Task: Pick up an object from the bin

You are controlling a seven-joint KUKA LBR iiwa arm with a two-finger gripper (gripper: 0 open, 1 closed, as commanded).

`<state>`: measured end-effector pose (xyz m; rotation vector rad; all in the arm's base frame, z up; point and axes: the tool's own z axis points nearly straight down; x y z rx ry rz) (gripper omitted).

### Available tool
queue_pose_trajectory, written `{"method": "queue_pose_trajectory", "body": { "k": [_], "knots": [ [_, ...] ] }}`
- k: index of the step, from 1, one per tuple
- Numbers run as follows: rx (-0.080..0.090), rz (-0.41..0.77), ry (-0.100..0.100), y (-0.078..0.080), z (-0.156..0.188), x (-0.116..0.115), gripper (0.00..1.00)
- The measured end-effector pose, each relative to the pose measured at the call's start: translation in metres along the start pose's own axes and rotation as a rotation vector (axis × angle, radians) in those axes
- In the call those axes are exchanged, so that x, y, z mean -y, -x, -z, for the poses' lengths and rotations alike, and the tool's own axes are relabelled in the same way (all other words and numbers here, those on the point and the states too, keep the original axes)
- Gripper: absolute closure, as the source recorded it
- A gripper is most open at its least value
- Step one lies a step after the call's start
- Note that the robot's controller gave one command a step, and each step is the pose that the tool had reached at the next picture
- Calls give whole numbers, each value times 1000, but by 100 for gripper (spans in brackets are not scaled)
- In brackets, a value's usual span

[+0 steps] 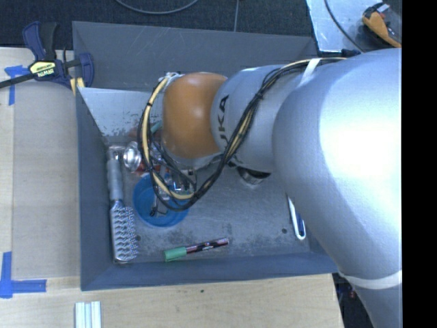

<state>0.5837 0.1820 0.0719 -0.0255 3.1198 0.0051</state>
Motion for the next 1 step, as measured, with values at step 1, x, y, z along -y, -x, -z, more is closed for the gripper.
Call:
{"method": "queue_pose_trajectory", "body": {
  "k": [1],
  "knots": [
    [33, -40, 8, 21, 16, -22, 100]
  ]
}}
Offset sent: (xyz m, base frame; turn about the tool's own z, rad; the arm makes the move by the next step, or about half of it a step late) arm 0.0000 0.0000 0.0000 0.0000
